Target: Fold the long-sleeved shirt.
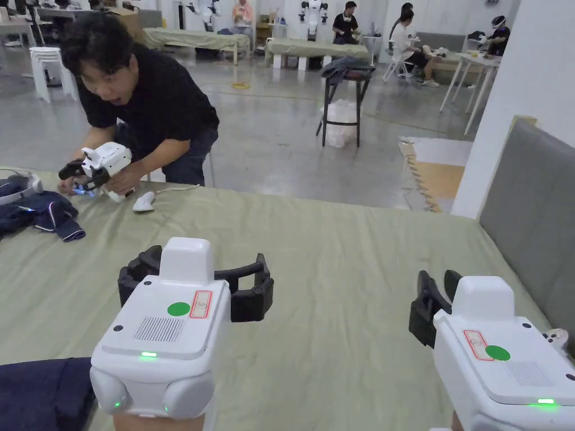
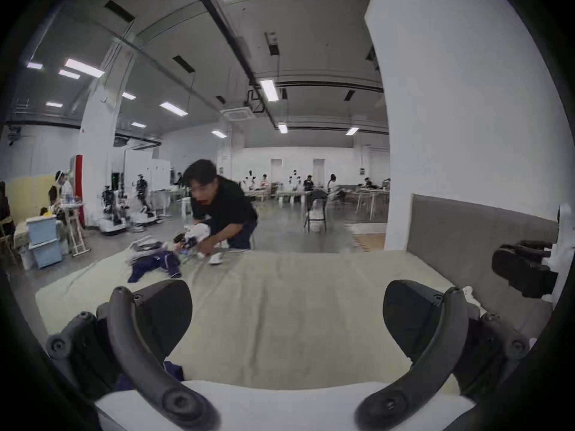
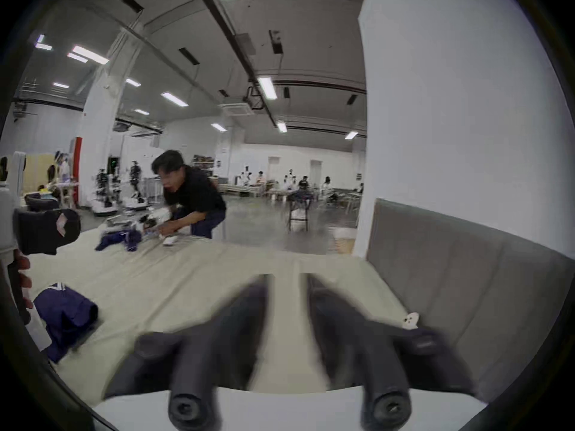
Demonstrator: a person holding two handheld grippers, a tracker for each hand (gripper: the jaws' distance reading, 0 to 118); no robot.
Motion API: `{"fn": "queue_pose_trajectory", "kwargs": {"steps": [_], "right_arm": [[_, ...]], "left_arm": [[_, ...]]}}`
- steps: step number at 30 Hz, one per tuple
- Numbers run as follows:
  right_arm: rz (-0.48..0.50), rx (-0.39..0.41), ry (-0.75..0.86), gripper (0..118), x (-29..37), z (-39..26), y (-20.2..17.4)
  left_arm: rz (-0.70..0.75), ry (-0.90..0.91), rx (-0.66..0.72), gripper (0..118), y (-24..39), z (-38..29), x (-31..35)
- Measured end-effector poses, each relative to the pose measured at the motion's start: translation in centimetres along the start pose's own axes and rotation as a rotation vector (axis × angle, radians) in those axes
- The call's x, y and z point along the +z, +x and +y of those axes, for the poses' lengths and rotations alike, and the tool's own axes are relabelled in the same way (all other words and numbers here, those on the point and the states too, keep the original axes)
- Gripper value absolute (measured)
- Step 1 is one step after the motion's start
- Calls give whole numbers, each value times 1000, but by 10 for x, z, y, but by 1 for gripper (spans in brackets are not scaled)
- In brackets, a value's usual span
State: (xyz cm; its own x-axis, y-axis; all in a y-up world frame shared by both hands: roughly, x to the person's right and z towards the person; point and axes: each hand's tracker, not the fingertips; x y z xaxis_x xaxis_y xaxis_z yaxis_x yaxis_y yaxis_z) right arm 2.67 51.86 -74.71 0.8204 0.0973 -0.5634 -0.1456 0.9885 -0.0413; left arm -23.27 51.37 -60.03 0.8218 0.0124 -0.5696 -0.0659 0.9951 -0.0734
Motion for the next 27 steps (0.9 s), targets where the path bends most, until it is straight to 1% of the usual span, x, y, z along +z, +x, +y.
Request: {"fn": "queue_pose_trajectory", "kwargs": {"steps": [1,2,4,5,6,9,13,17,19,27], "right_arm": [[-12,-12,1,95,0,2,7],[-18,-27,5,108,2,4,13],[-30,-38,31,110,9,6,21],[-44,-42,34,116,7,7,25],[-59,-52,35,118,8,8,27],[-41,-76,55,118,10,10,33],[-46,-47,58,118,8,14,31],[-41,-51,71,118,9,17,33],[-54,-41,77,118,9,17,32],[-61,-25,96,118,9,20,34]], "left_arm": [[5,4,-4,111,6,2,0],[-11,5,-7,111,17,10,5],[-31,-3,7,111,23,14,3],[-32,-6,15,111,24,16,2],[-35,-5,17,111,28,19,4],[-36,2,0,111,31,25,4],[-36,10,0,111,34,33,5],[-58,17,6,111,34,36,6],[-52,21,-23,111,38,38,8],[-56,20,-1,111,38,44,10]]}}
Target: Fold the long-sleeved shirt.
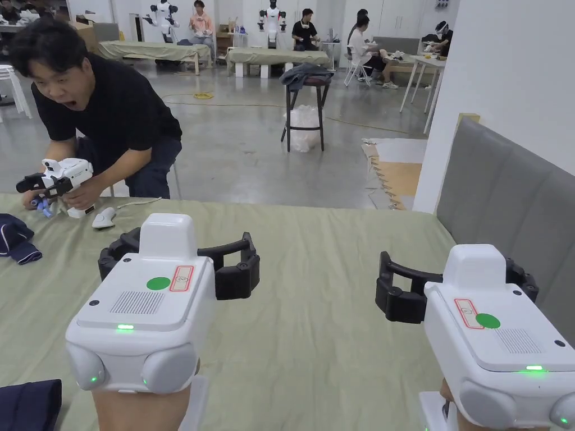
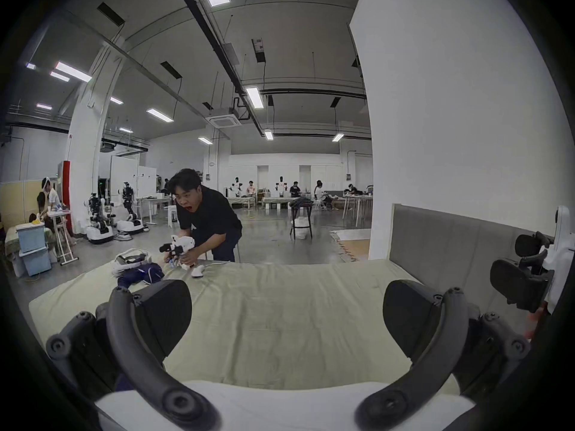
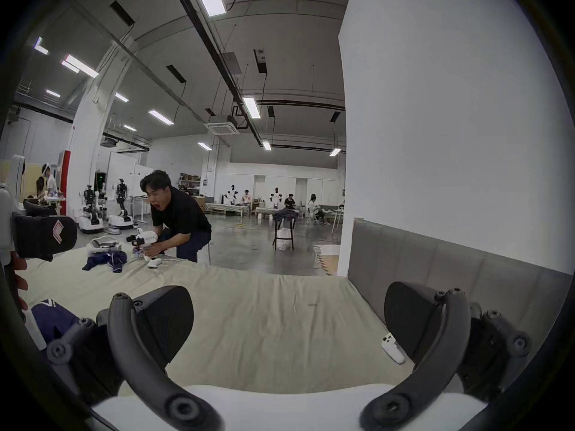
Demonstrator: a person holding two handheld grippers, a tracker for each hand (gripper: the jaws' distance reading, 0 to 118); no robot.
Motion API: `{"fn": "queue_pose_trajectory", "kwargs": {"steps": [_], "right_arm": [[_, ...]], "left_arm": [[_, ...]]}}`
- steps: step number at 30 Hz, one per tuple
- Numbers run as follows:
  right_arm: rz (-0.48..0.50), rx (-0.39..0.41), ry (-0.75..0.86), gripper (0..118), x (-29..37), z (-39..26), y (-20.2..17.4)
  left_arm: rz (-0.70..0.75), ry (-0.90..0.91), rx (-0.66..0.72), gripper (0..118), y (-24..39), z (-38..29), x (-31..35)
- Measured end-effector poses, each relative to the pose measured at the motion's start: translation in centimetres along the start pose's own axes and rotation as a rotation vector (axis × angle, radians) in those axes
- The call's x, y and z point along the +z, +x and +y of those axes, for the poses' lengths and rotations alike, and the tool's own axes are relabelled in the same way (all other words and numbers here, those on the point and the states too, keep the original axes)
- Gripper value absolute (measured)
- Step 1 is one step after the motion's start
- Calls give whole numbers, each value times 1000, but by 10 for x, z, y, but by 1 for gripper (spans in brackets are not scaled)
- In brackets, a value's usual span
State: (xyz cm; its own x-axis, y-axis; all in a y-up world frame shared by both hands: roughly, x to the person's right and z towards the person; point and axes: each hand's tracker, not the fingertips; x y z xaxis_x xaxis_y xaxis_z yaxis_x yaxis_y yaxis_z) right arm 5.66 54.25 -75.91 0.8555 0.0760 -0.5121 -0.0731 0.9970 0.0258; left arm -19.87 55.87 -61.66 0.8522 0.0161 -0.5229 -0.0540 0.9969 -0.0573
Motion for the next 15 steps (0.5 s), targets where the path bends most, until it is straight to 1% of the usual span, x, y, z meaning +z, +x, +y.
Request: {"fn": "queue_pose_trajectory", "kwargs": {"steps": [15], "right_arm": [[0,-1,8,118,1,-2,1]], "left_arm": [[15,14,11,111,-6,5,0]]}}
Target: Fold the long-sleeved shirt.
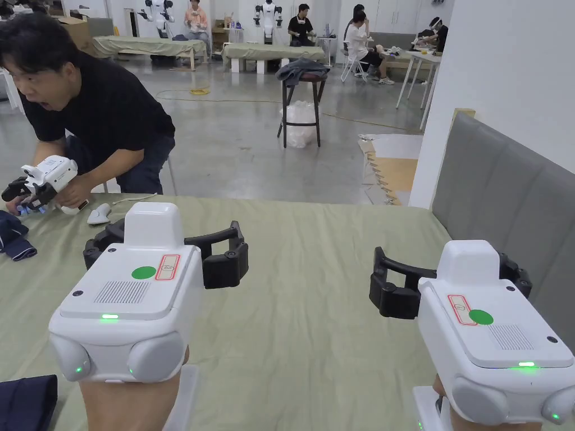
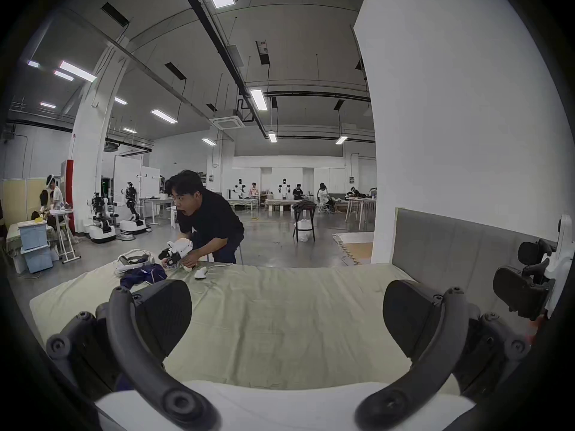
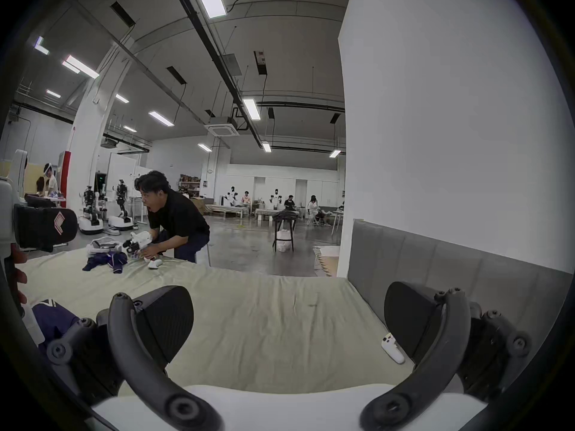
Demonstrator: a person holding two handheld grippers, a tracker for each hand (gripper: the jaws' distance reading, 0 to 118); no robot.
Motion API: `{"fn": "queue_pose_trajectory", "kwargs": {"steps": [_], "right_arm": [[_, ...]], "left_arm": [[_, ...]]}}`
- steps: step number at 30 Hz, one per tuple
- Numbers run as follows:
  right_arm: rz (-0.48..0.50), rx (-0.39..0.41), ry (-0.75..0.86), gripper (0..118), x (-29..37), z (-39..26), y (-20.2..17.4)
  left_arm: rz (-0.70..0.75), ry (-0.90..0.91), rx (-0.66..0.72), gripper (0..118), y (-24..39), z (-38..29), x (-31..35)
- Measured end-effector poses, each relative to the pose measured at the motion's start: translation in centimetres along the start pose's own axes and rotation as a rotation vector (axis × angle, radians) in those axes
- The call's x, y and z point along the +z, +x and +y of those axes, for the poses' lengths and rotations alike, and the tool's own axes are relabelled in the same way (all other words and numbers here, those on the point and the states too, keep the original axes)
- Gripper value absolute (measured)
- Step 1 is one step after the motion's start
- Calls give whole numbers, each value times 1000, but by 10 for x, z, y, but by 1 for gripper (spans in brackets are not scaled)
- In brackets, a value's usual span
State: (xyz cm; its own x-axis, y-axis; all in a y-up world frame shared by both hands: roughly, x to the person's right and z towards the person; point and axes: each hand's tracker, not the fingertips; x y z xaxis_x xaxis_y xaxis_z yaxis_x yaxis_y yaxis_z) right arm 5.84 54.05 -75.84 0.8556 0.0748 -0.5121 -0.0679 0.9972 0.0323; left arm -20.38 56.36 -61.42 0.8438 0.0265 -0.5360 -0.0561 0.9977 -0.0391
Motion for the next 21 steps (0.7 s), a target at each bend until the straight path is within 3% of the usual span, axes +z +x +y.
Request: {"fn": "queue_pose_trajectory", "kwargs": {"steps": [21], "right_arm": [[-3,17,22,118,2,3,-2]], "left_arm": [[1,-7,-11,111,-1,-2,1]]}}
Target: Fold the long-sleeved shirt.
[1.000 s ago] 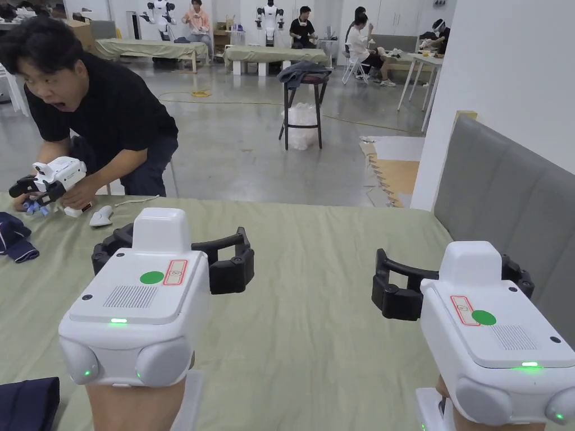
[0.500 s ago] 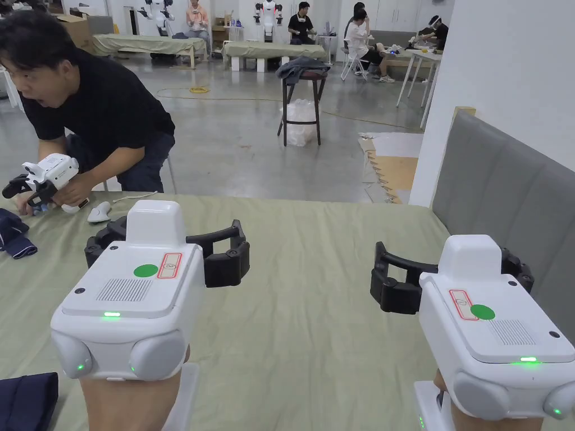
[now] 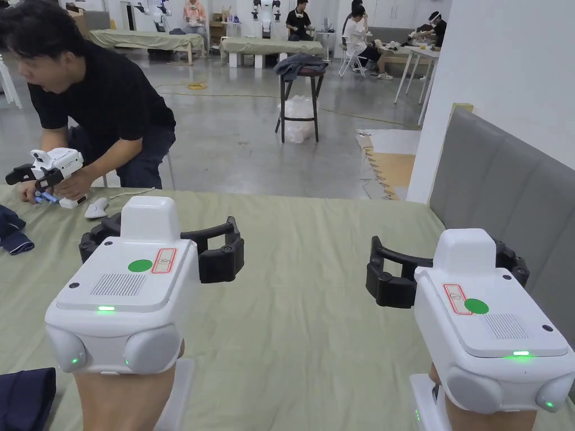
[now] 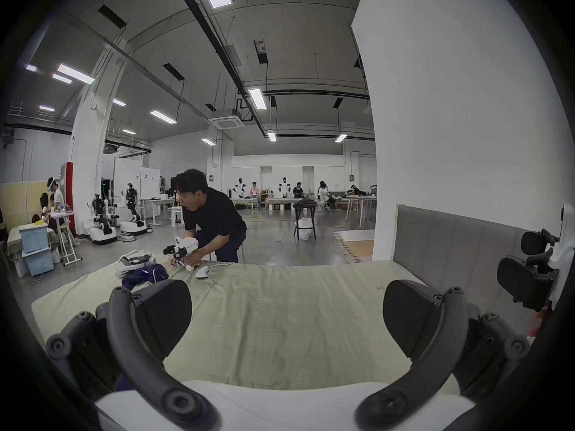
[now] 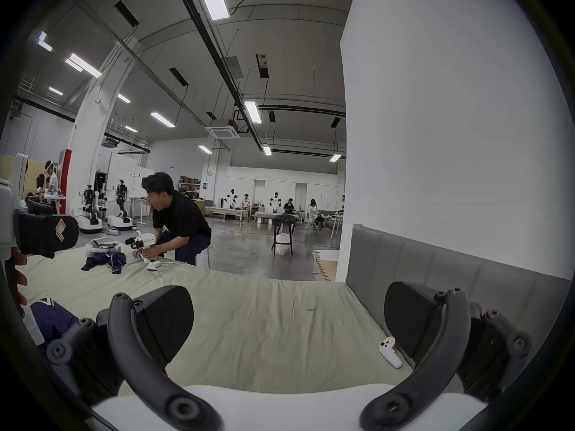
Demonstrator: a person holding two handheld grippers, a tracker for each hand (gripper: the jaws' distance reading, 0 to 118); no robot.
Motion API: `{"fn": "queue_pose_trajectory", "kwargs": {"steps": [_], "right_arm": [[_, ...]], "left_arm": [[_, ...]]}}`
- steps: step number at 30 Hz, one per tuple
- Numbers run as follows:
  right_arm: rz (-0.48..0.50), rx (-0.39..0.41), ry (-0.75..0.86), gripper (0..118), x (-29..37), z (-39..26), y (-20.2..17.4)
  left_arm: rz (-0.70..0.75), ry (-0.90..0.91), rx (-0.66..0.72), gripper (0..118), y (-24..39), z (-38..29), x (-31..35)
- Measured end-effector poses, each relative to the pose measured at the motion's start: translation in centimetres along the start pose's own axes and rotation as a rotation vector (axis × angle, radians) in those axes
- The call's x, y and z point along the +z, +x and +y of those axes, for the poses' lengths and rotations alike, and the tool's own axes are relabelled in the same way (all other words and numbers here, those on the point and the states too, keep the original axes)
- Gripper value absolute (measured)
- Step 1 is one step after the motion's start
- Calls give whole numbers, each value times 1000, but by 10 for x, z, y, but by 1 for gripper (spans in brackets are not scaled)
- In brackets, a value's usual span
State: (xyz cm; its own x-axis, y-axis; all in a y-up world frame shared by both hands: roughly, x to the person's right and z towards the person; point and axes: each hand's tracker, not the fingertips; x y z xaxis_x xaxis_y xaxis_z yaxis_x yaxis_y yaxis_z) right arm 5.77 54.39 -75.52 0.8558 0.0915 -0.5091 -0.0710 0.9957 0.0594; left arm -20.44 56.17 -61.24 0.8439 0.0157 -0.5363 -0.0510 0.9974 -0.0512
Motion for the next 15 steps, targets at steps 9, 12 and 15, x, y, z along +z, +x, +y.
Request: {"fn": "queue_pose_trajectory", "kwargs": {"steps": [9,12,15], "right_arm": [[2,-4,-3,118,1,-3,0],[3,-9,-5,118,2,-3,0],[-1,-8,-6,118,3,-4,1]], "left_arm": [[-5,9,-11,111,2,1,4],[-5,11,-17,111,3,2,5],[19,11,-21,111,4,2,4]]}}
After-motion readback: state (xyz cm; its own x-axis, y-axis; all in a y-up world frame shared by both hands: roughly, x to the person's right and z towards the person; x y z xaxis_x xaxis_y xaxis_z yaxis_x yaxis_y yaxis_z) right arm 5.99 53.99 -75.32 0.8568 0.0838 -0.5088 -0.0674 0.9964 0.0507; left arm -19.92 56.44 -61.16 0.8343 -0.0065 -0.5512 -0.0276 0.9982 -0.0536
